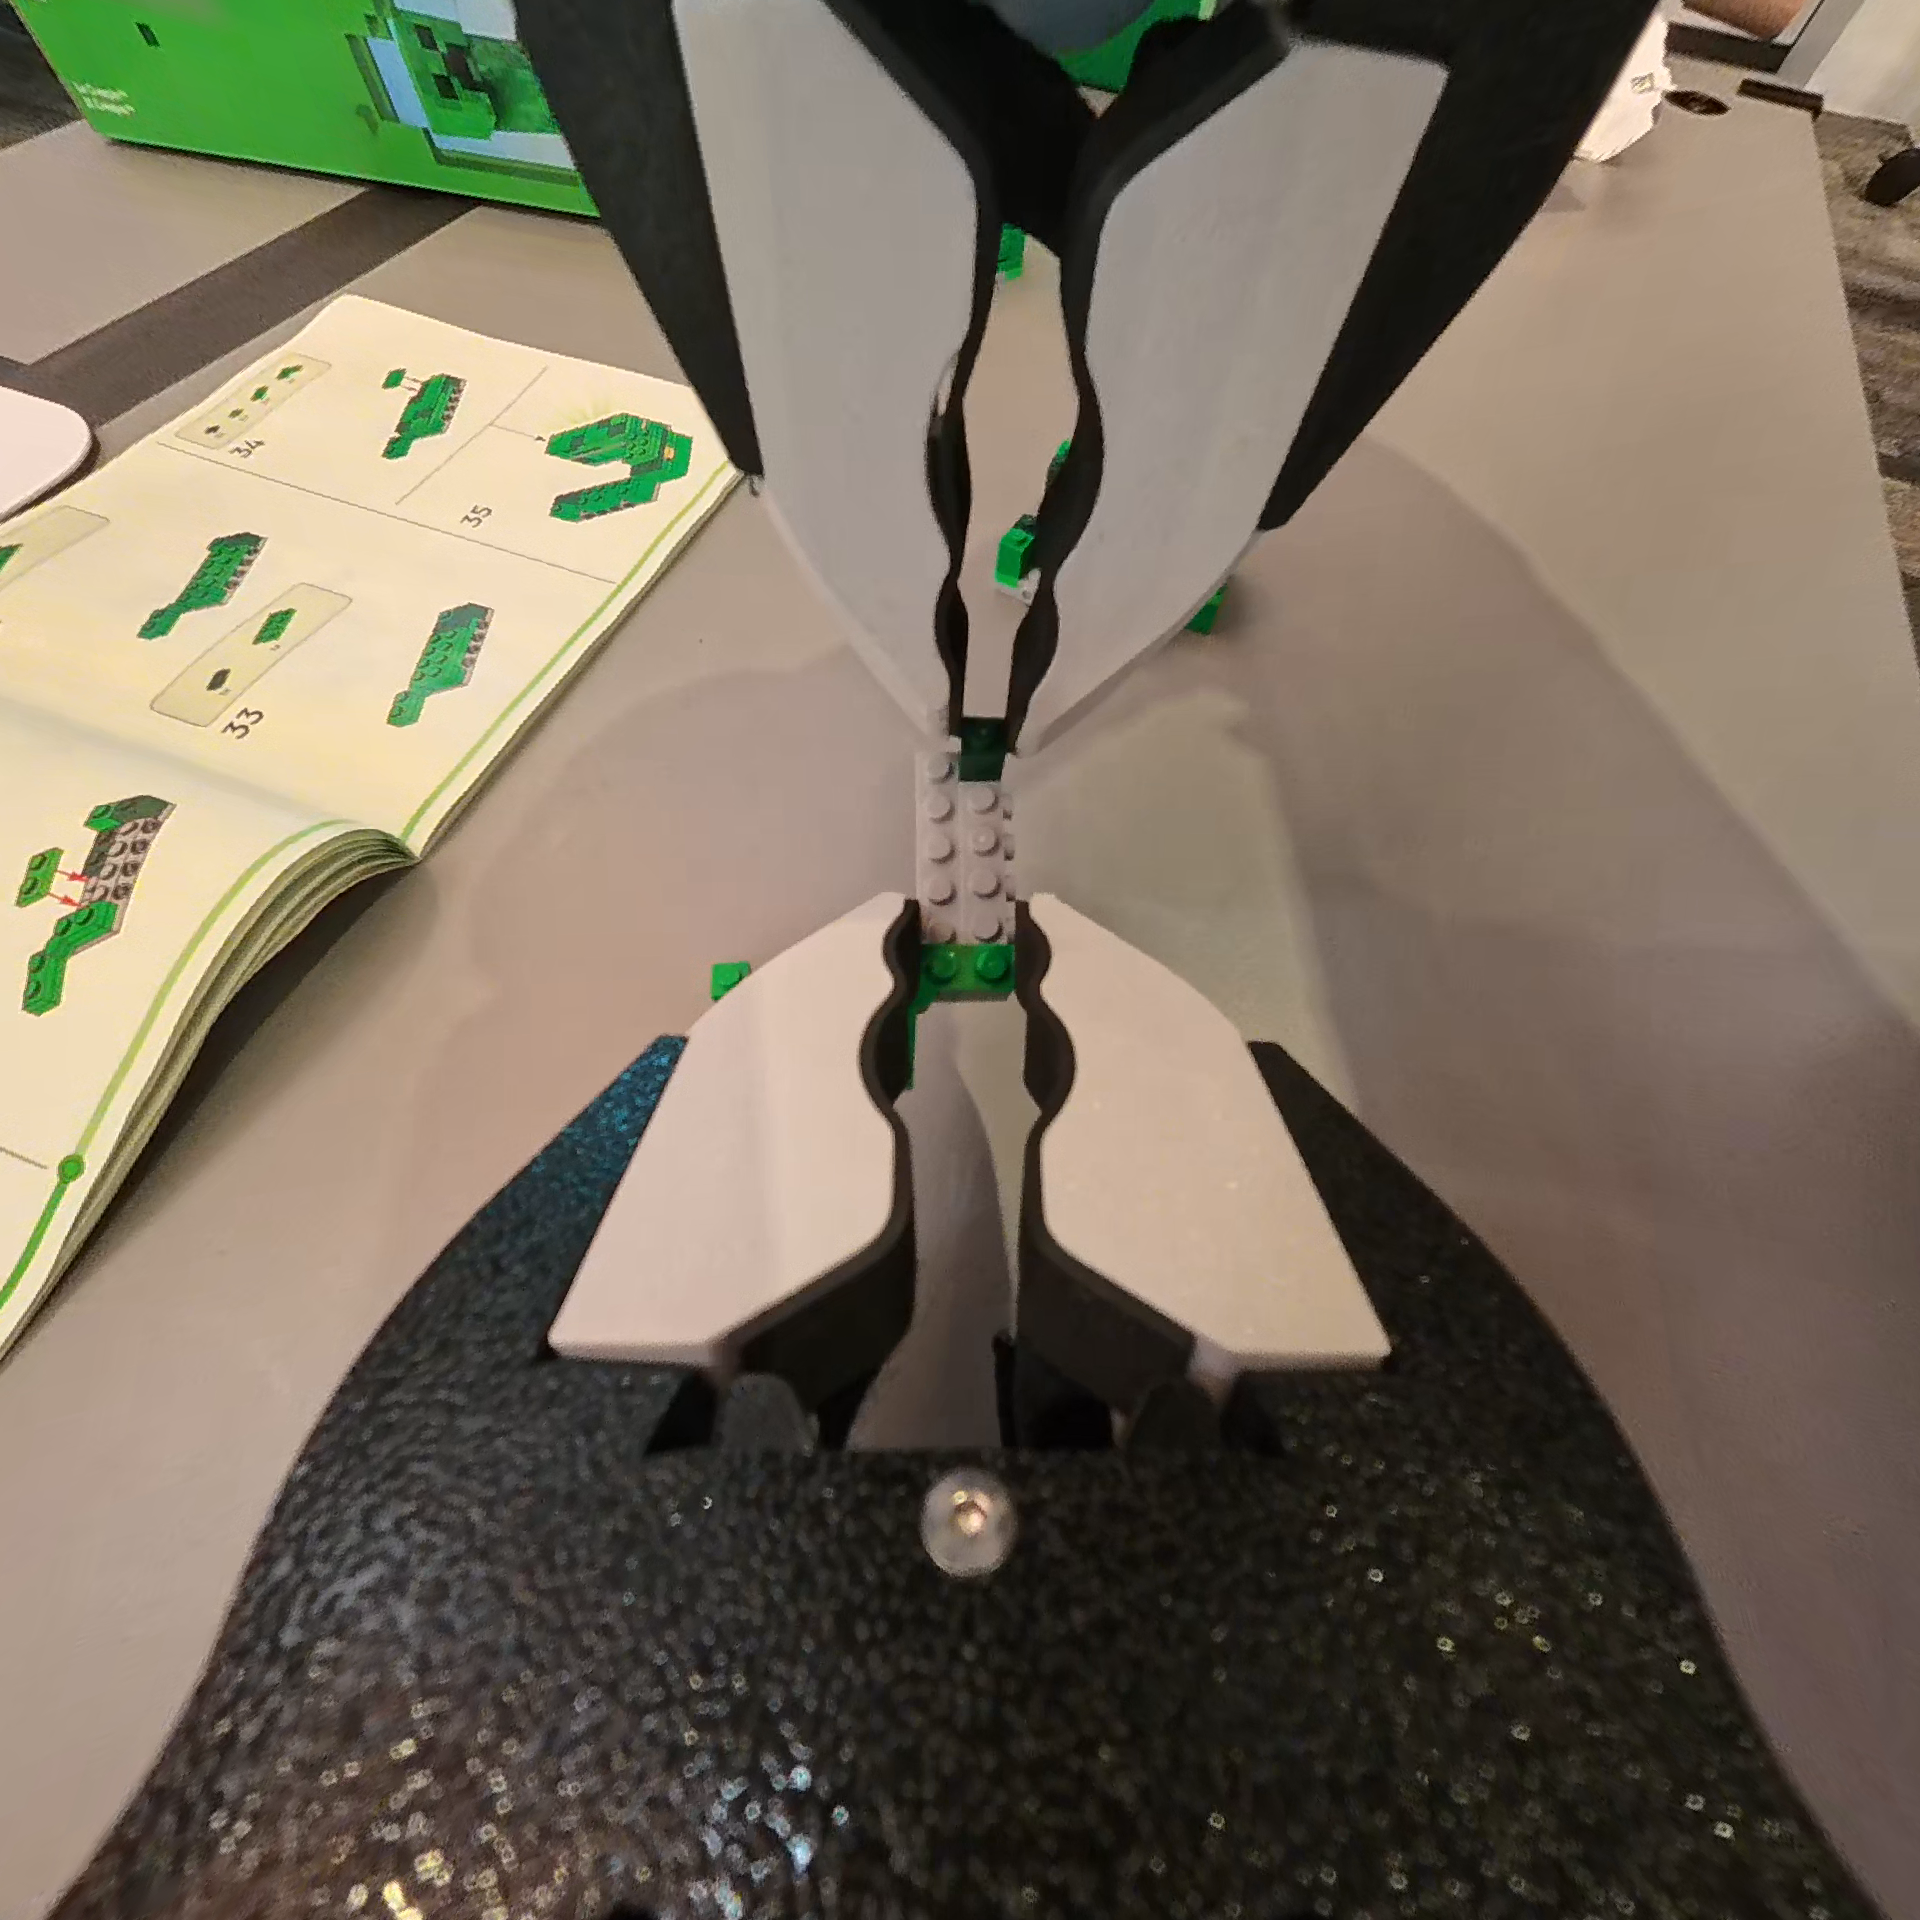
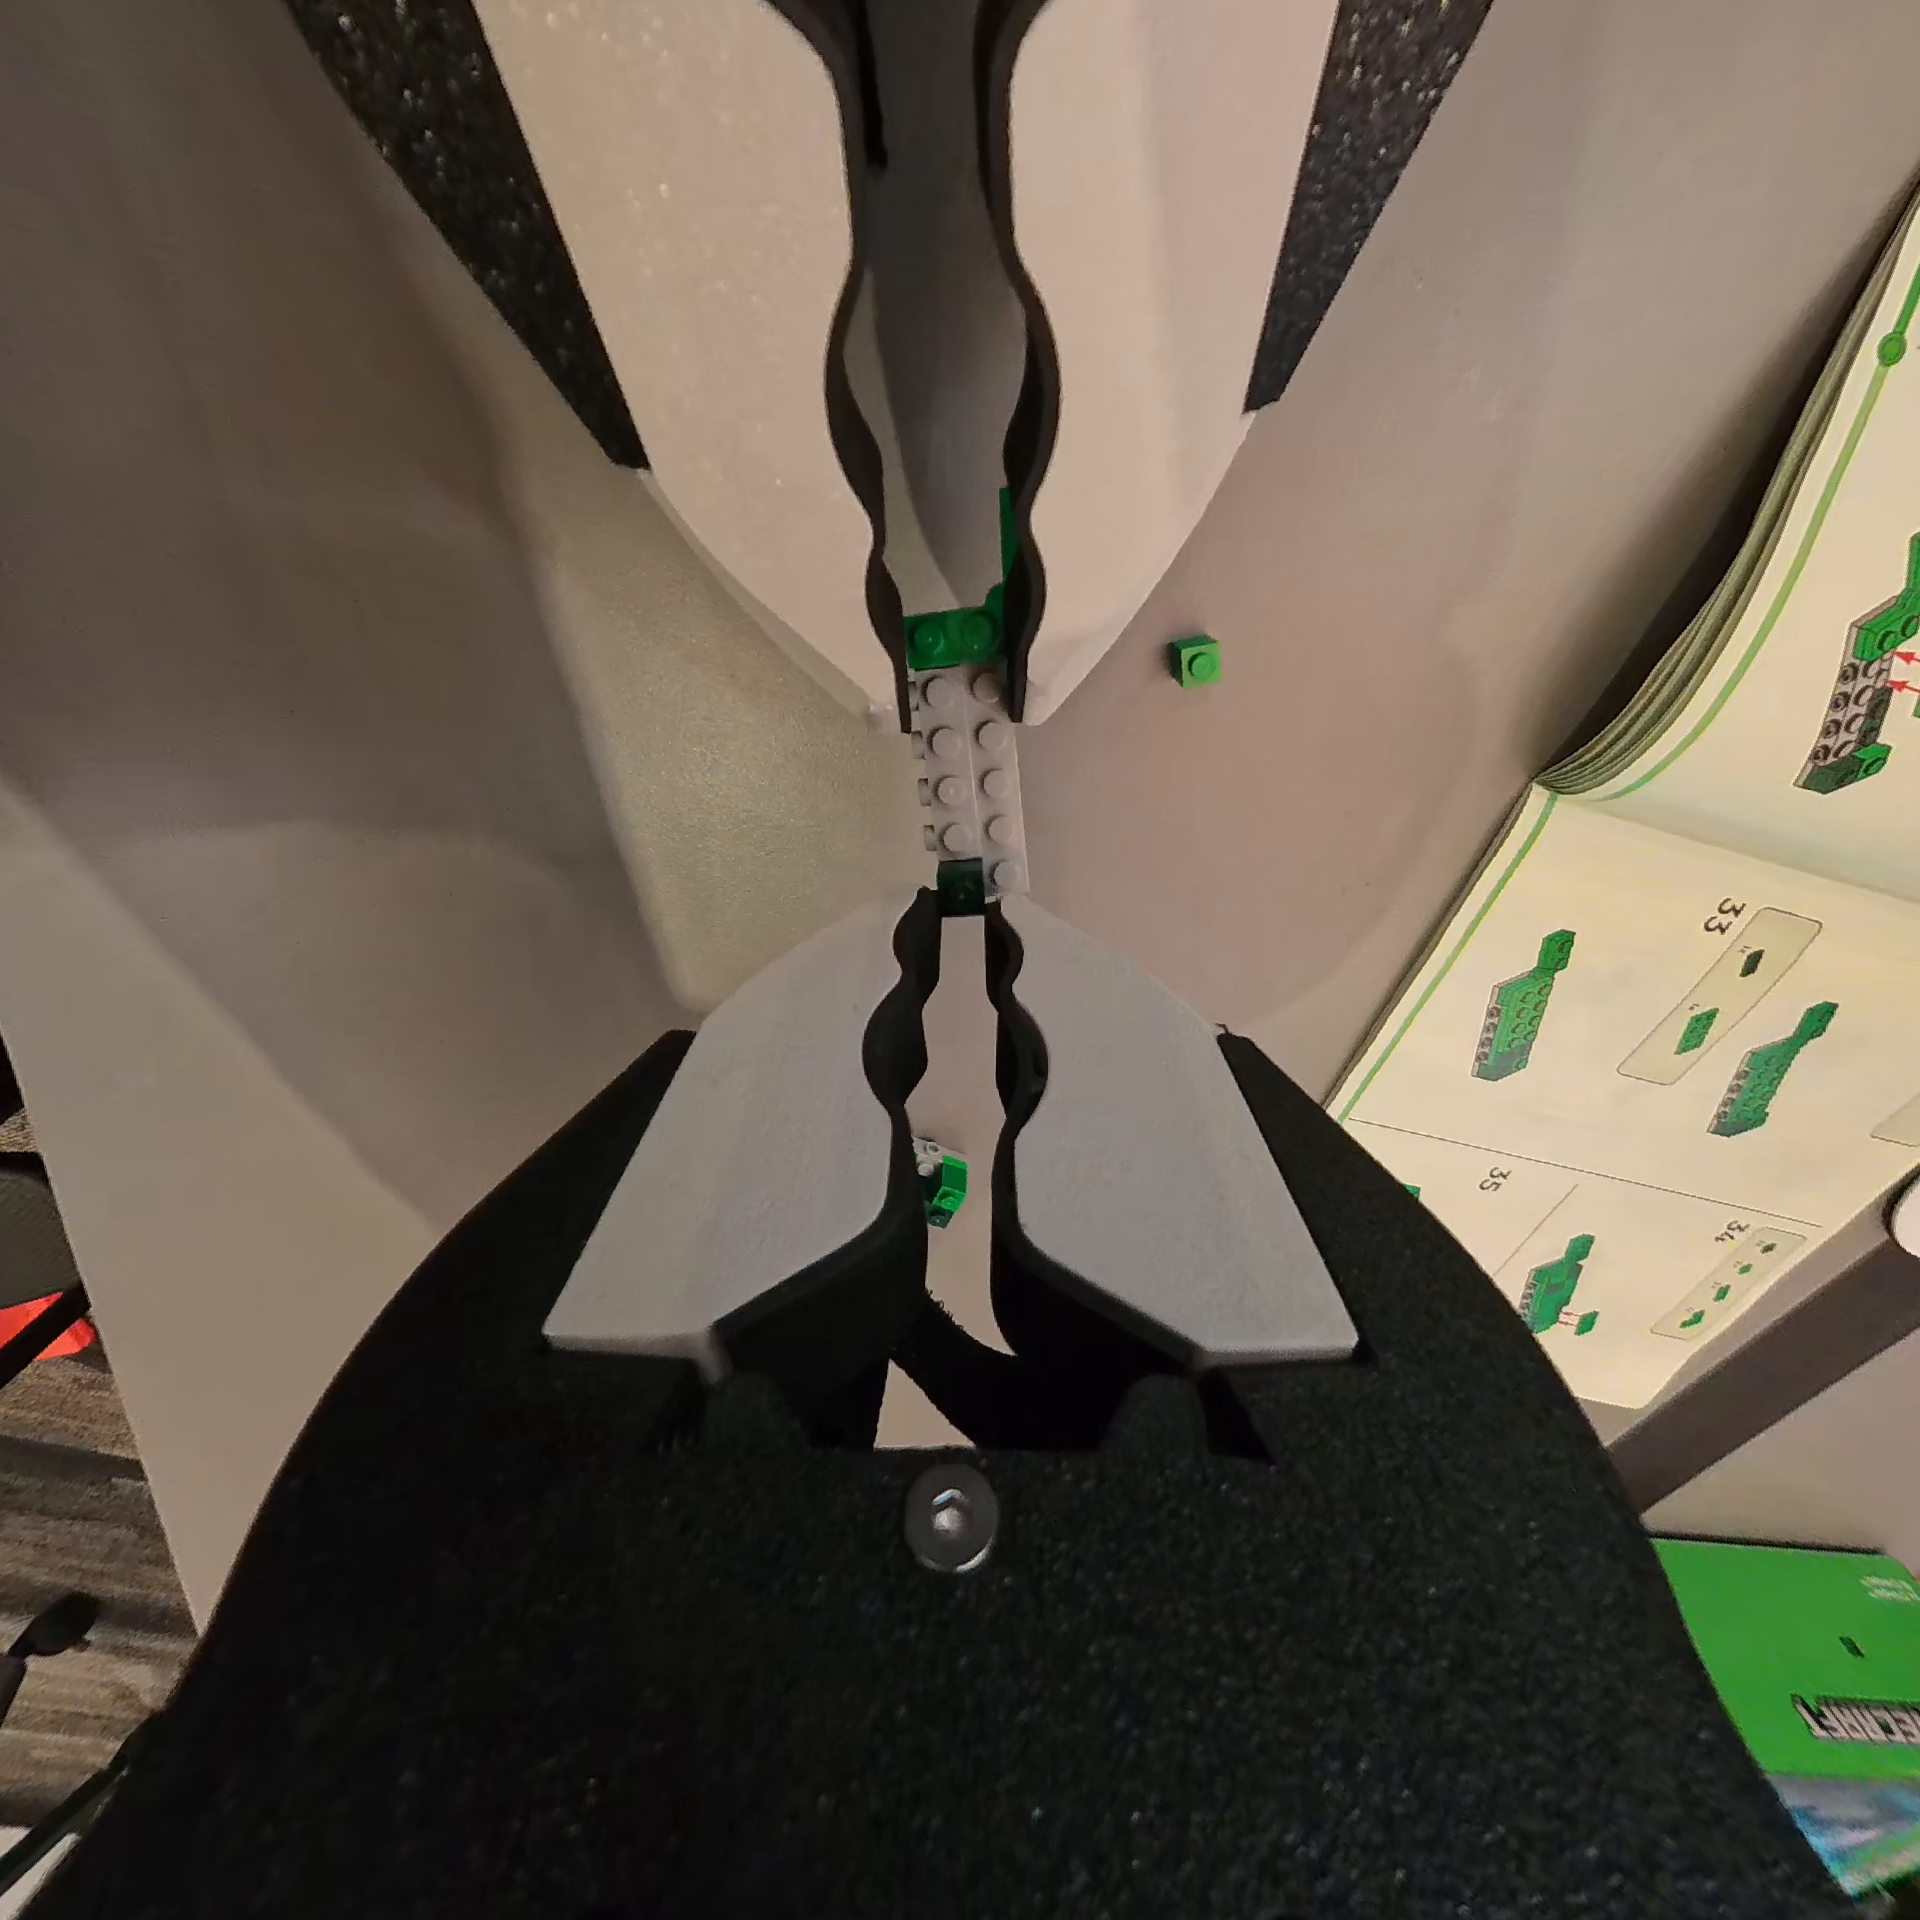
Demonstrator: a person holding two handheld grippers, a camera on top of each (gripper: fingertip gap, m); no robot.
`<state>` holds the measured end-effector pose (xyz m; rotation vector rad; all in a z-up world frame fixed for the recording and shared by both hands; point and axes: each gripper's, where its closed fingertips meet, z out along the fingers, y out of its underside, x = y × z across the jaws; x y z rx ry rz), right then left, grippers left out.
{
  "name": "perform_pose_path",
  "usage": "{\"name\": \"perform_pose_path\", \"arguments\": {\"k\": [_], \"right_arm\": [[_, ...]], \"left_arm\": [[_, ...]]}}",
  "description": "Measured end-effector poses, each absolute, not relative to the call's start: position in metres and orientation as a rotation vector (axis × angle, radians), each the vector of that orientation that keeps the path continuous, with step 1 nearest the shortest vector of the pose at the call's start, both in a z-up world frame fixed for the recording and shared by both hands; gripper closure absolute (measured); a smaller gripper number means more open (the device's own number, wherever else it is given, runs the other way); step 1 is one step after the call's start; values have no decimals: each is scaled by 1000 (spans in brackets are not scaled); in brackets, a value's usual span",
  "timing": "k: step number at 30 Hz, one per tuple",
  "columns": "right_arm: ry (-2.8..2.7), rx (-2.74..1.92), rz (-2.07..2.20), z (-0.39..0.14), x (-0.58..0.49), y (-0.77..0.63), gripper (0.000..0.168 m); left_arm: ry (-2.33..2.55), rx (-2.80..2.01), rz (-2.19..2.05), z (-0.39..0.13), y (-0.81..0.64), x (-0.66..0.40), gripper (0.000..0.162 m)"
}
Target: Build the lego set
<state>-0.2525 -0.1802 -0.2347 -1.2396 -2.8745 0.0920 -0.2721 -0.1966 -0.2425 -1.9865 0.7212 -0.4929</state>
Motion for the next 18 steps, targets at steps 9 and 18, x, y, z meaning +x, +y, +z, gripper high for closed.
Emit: {"name": "perform_pose_path", "arguments": {"k": [9,18], "right_arm": [[-2865,-1235,108,-233,-254,-182,157],[-2530,-963,103,-214,-276,-165,128]], "left_arm": [[717,-1983,-499,-242,-197,-272,145],[592,-1984,-537,-236,-192,-285,145]]}}
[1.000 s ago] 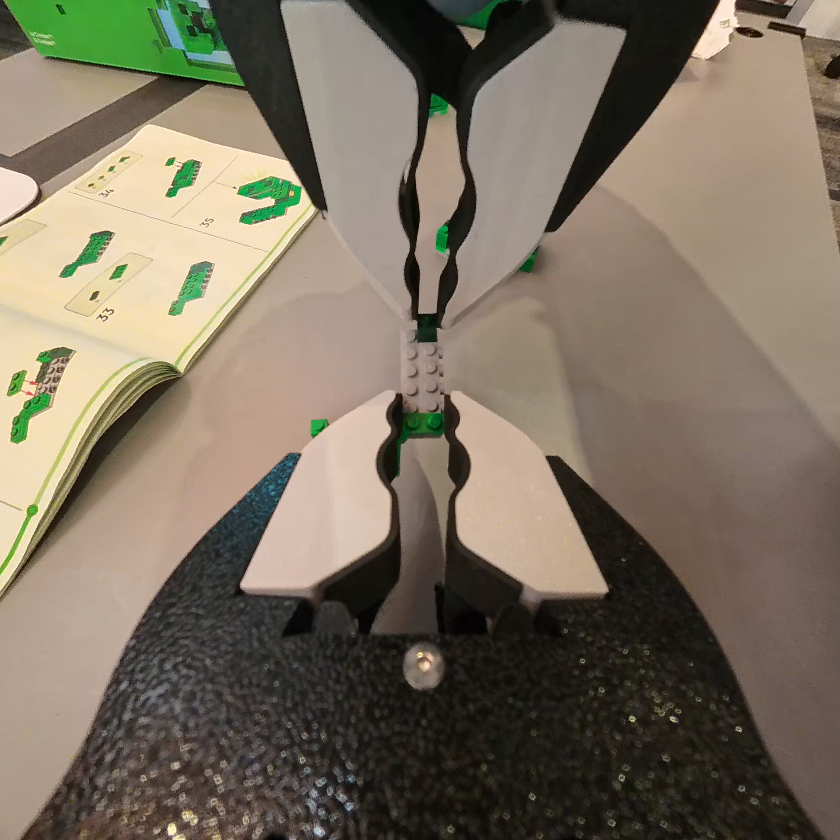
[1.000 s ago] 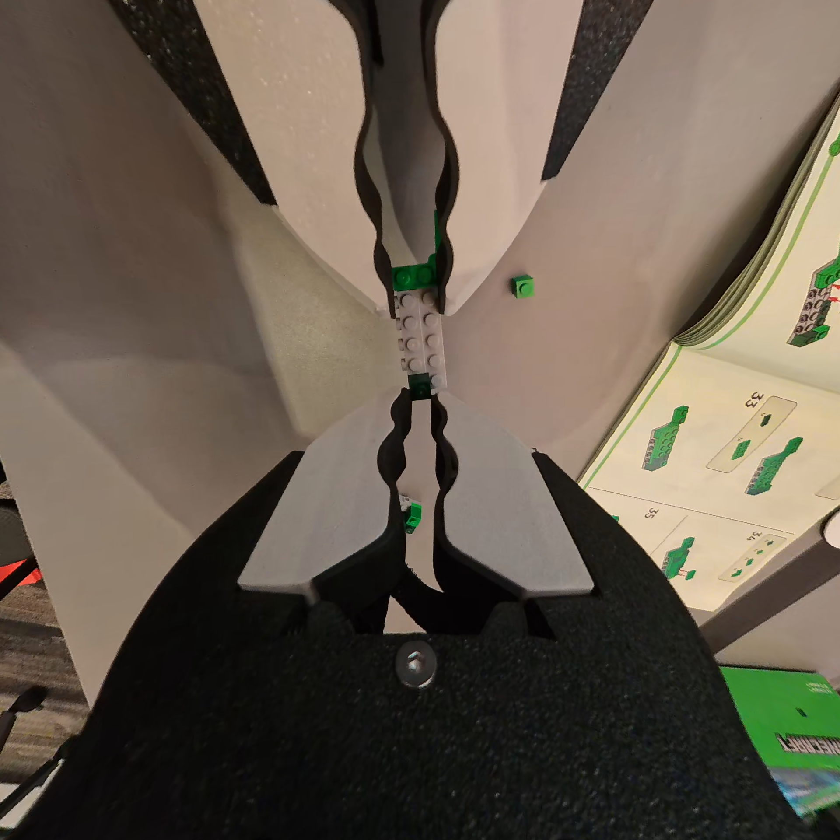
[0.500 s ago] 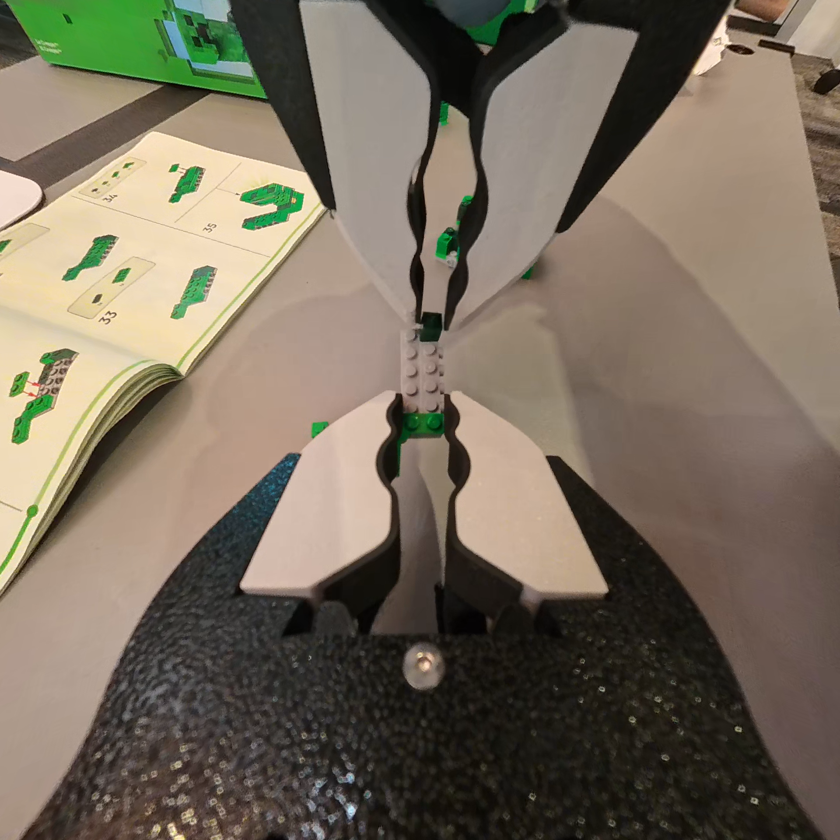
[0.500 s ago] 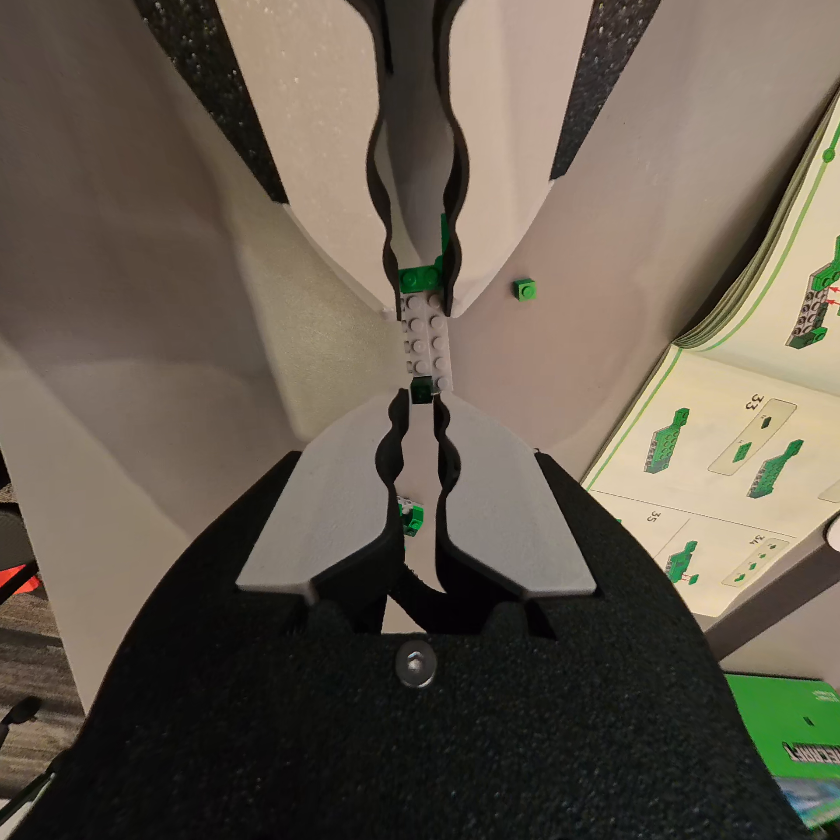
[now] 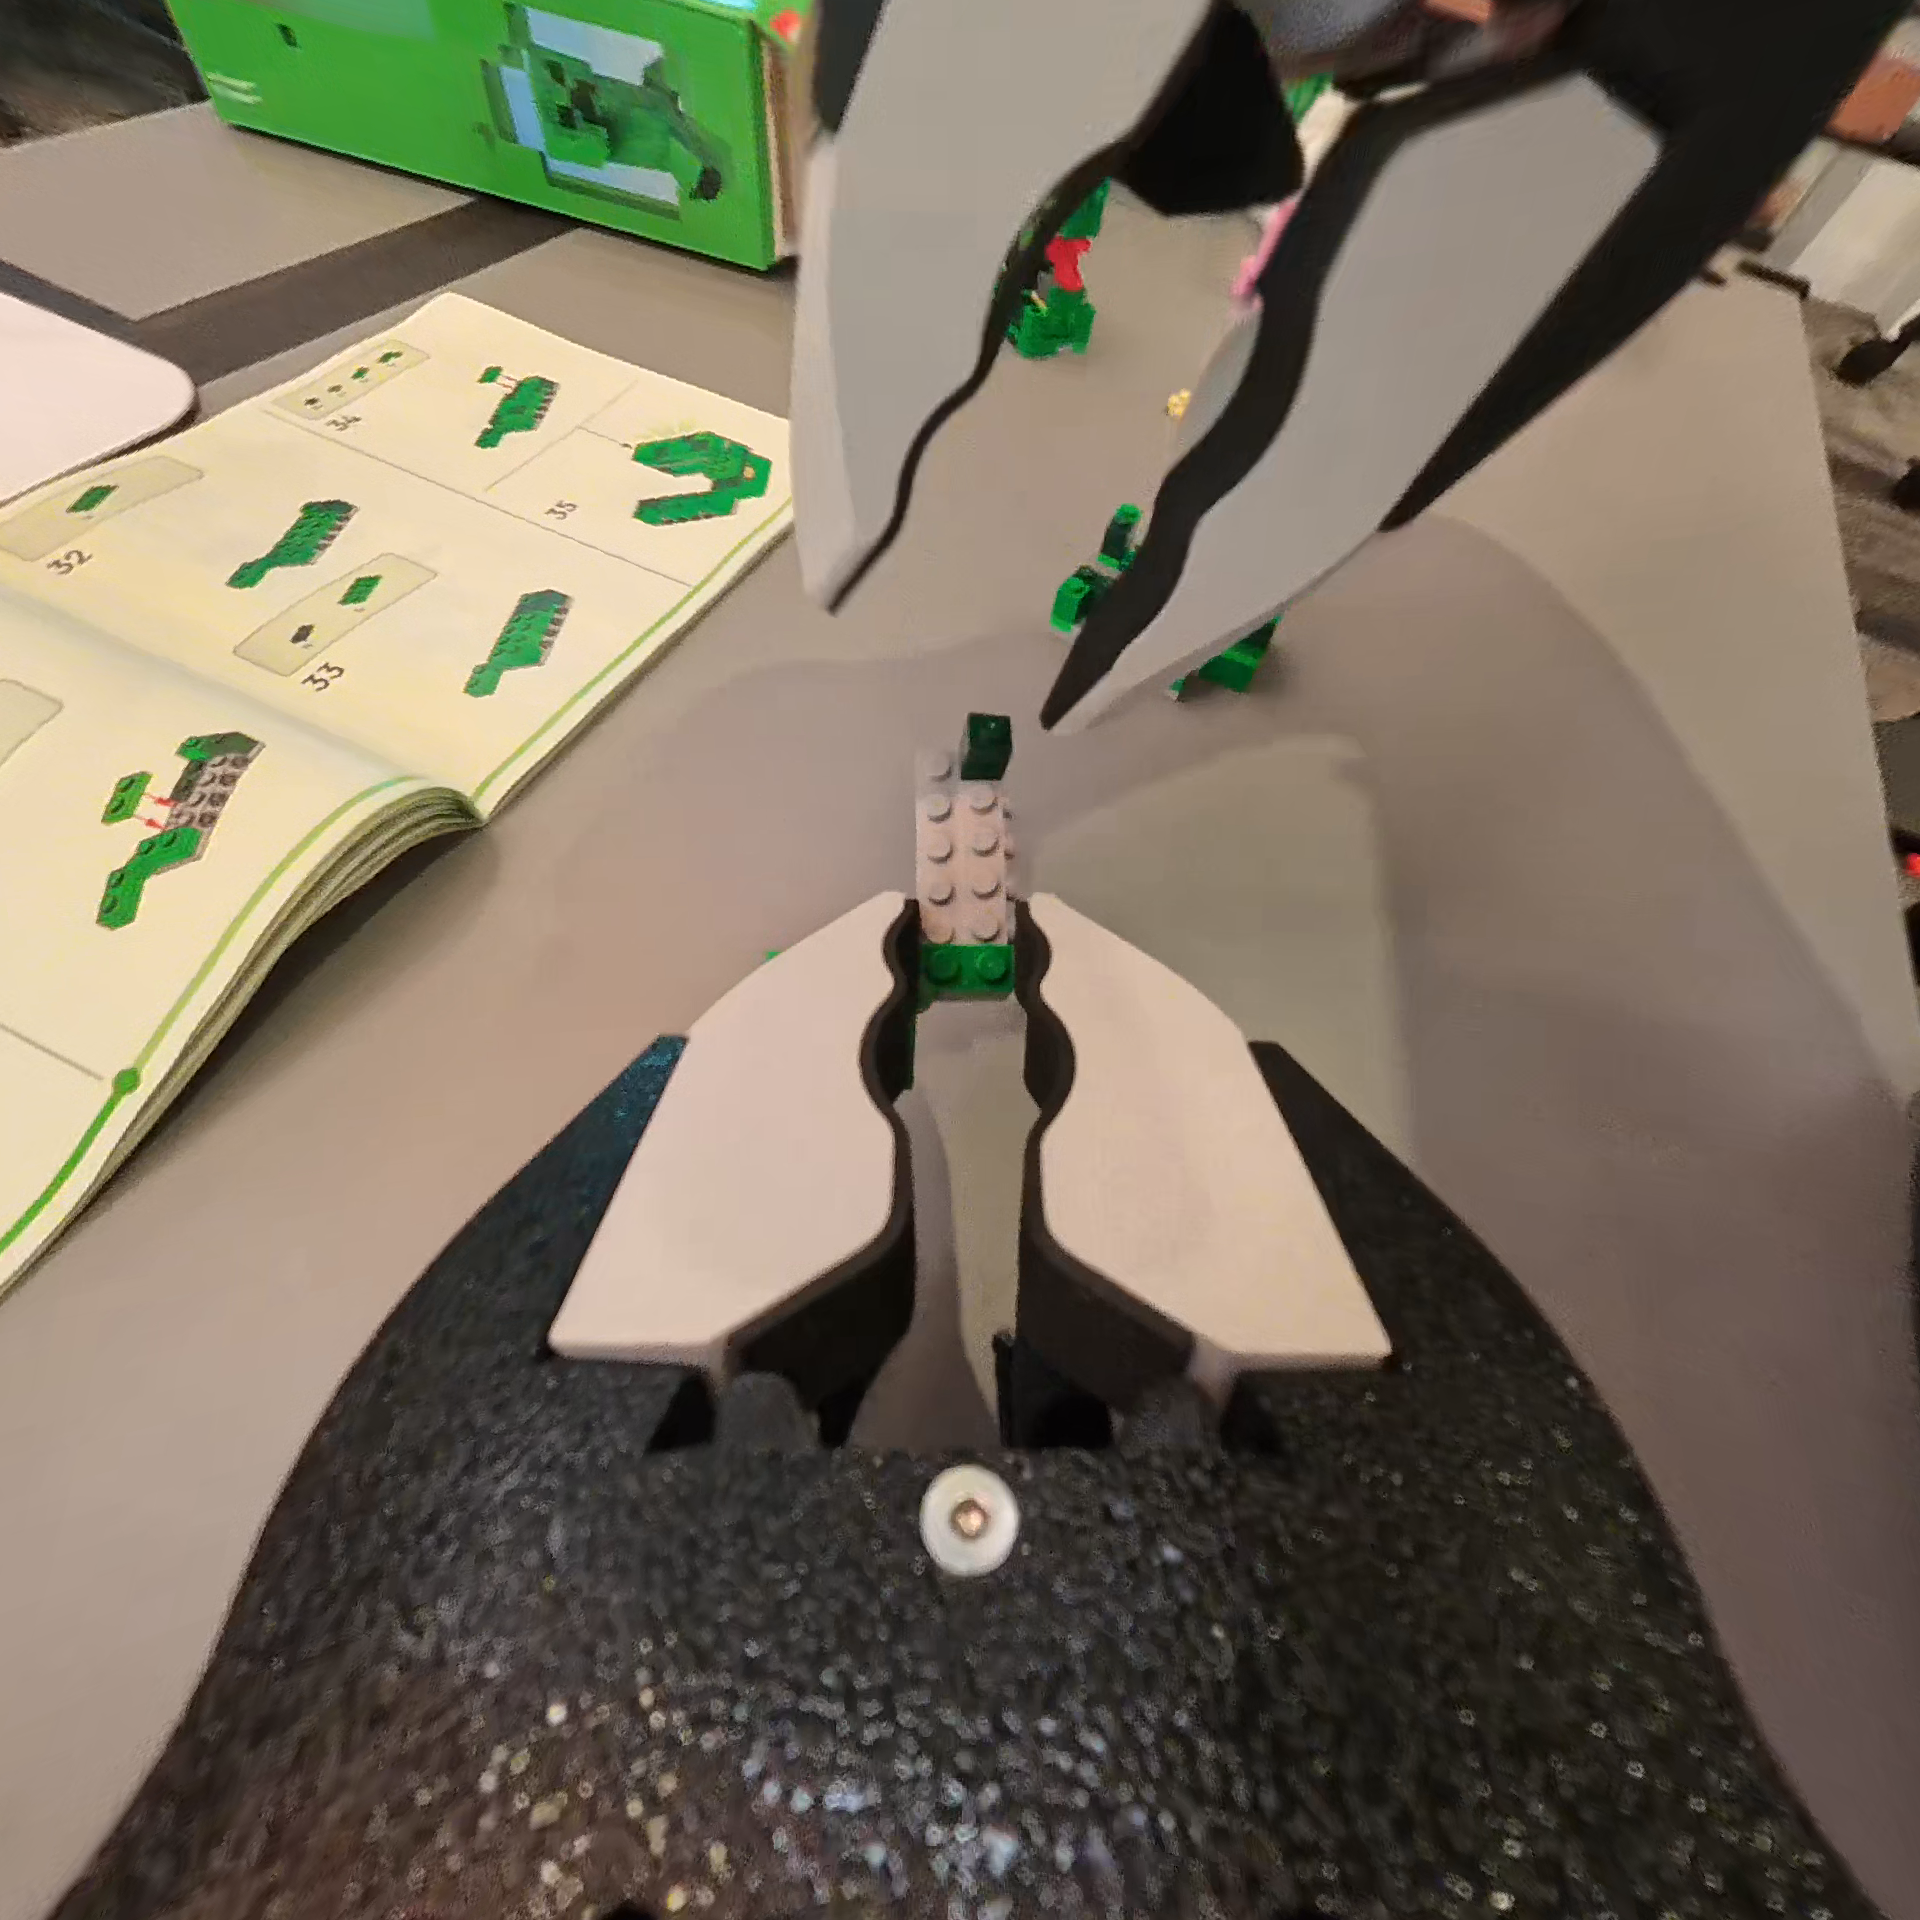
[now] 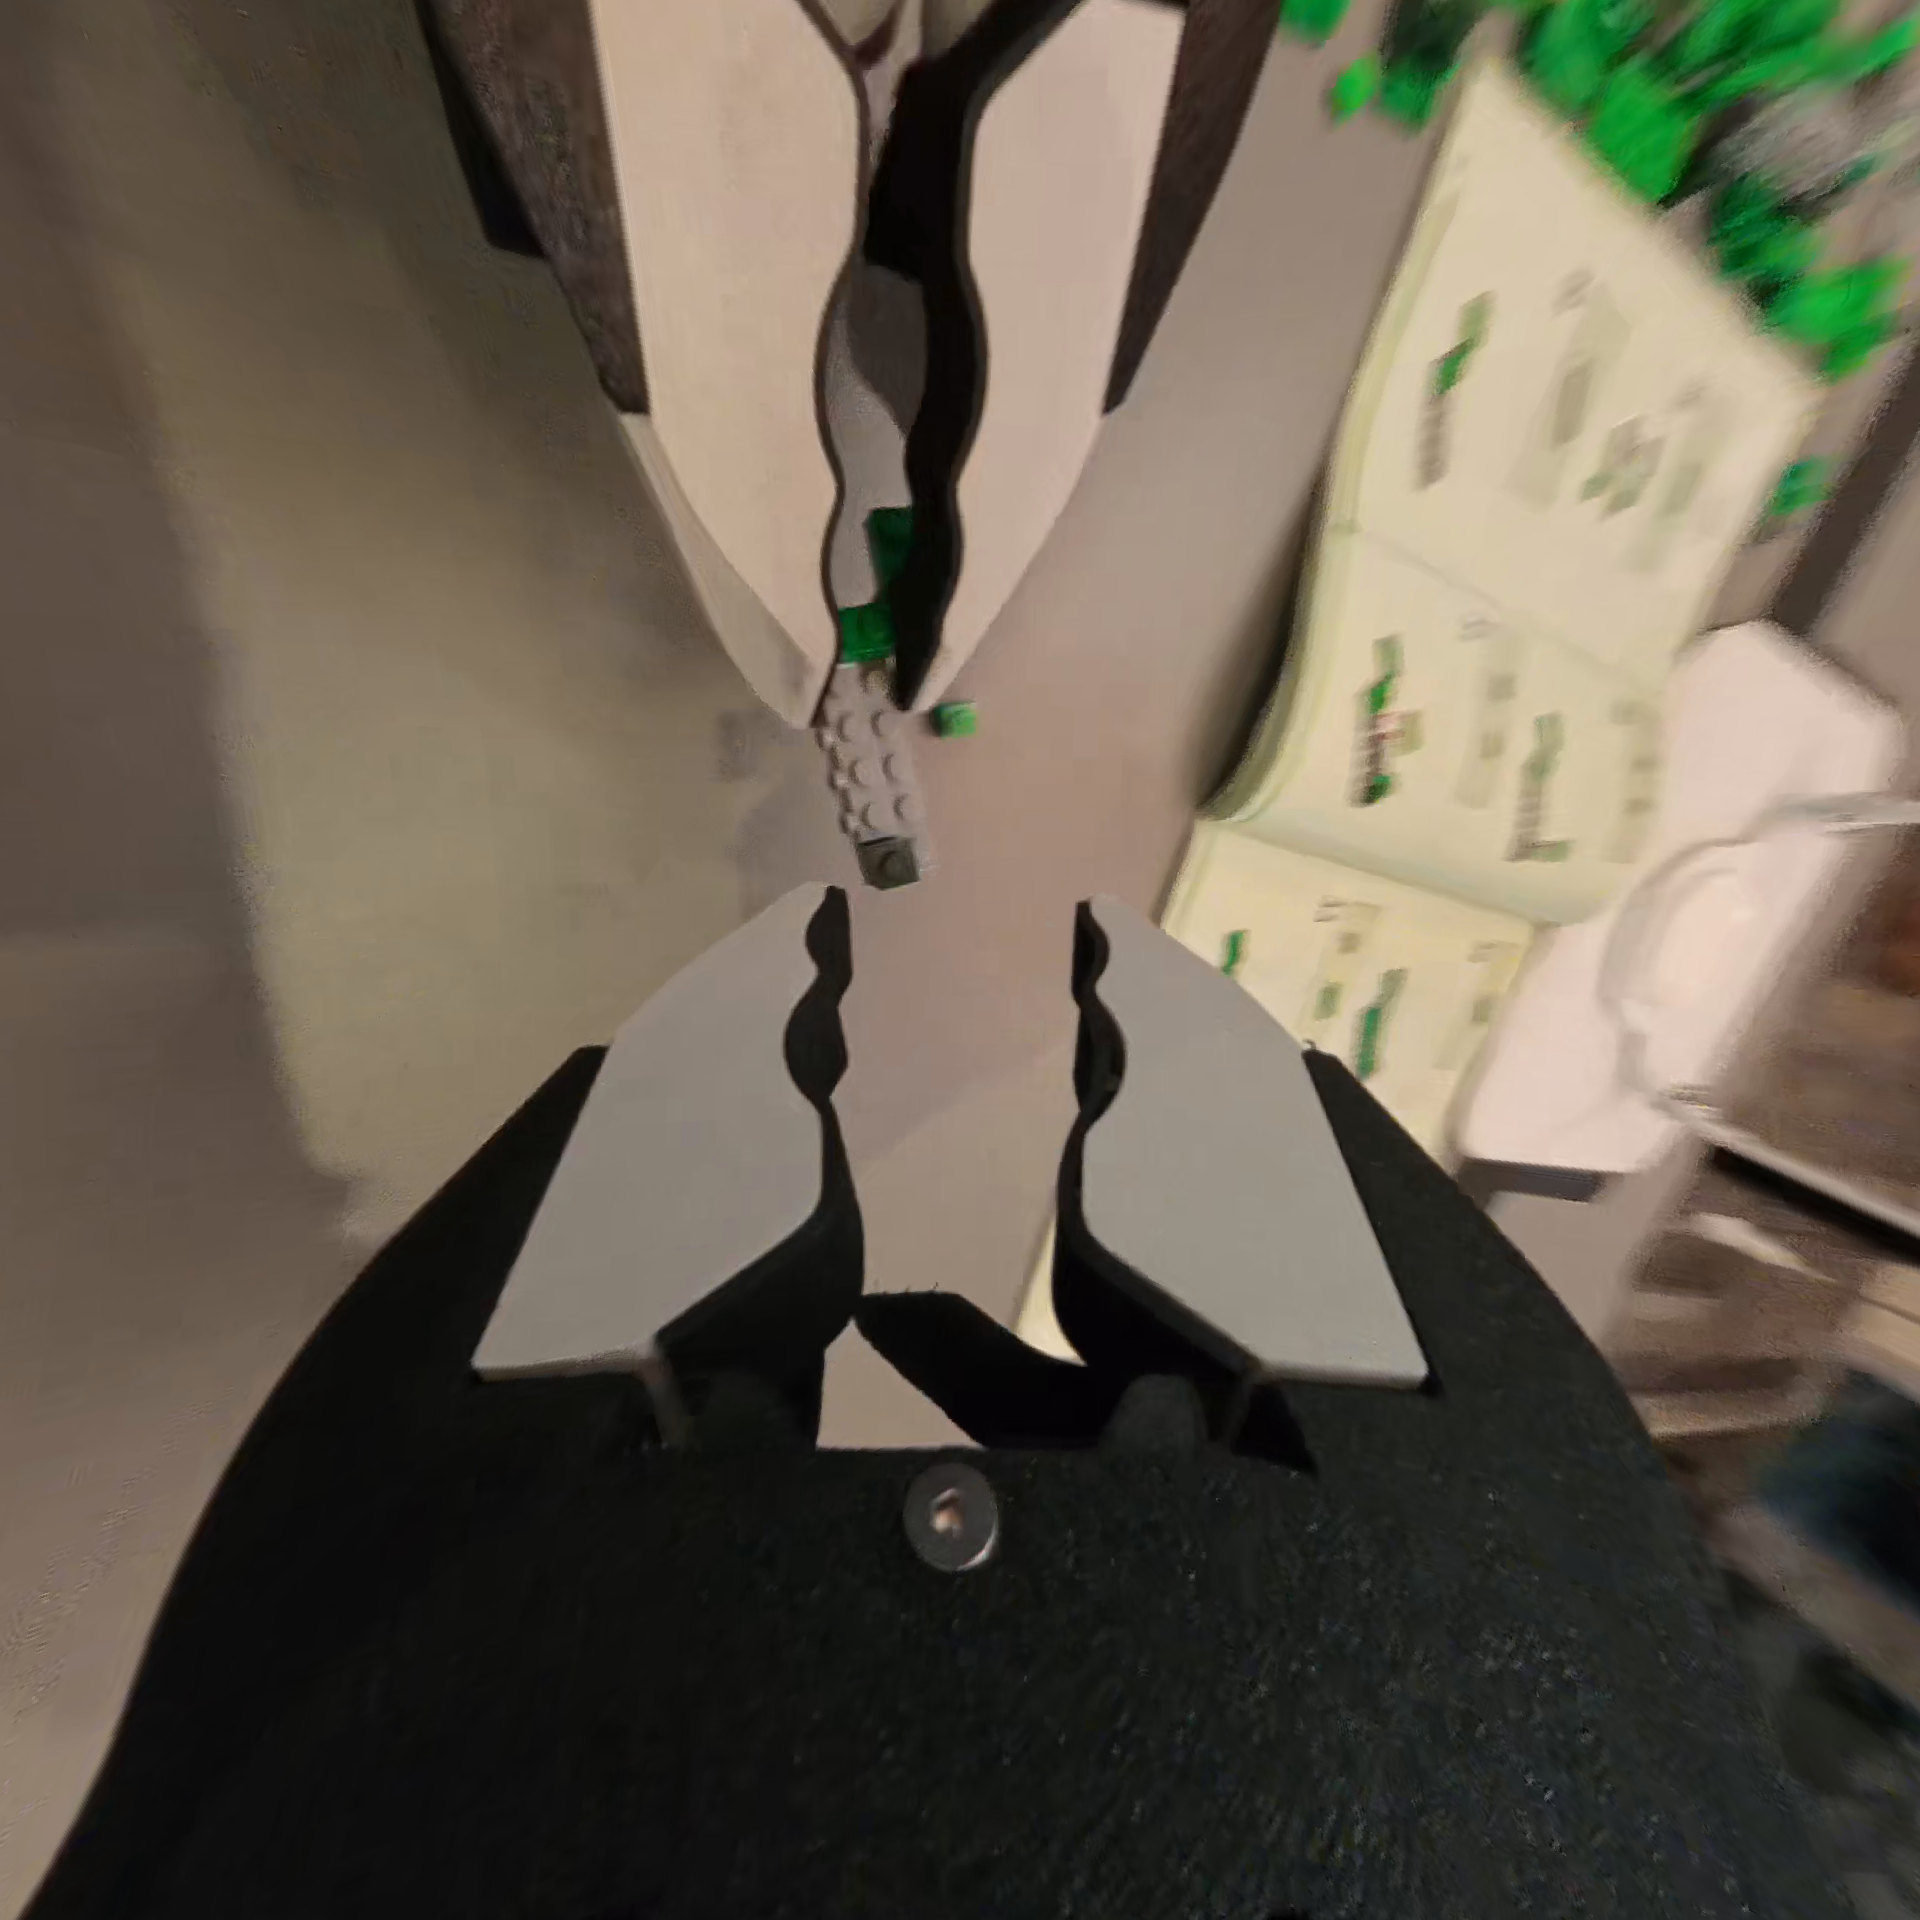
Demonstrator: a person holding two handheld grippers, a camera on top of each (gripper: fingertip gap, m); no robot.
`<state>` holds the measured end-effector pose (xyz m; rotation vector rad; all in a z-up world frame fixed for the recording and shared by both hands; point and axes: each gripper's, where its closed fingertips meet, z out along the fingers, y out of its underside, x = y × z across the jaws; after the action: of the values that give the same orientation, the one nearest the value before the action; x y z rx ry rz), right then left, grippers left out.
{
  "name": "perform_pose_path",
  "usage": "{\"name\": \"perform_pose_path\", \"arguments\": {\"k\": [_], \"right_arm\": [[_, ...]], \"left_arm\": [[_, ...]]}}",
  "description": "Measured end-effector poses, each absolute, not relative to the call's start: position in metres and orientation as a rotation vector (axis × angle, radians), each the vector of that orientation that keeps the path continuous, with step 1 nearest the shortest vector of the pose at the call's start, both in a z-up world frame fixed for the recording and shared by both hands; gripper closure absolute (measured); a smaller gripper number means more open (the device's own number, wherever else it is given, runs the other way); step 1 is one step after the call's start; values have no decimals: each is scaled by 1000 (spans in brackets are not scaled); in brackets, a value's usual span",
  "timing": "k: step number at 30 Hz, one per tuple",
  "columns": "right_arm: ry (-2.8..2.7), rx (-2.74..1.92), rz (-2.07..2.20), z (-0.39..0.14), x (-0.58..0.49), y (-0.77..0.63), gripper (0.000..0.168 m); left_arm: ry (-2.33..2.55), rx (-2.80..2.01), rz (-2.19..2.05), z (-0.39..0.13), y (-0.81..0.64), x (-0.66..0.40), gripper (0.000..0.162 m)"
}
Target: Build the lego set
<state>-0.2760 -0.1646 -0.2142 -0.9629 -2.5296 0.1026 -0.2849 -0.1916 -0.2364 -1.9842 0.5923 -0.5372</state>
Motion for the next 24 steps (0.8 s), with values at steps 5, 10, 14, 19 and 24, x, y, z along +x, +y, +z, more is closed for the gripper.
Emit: {"name": "perform_pose_path", "arguments": {"k": [5,10,14,19,24], "right_arm": [[-2104,-390,-250,-202,-287,-157,114],[-1936,-147,-425,-213,-285,-169,120],[-1919,-148,-443,-215,-287,-169,130],[-1895,-107,-474,-213,-289,-167,151],[-1965,-171,-400,-214,-286,-168,152]], "left_arm": [[517,-1973,-579,-232,-190,-291,145],[490,-1954,-632,-229,-190,-290,145],[480,-1939,-678,-227,-191,-287,145],[480,-1925,-705,-224,-192,-285,145],[494,-1926,-714,-224,-193,-281,146]]}}
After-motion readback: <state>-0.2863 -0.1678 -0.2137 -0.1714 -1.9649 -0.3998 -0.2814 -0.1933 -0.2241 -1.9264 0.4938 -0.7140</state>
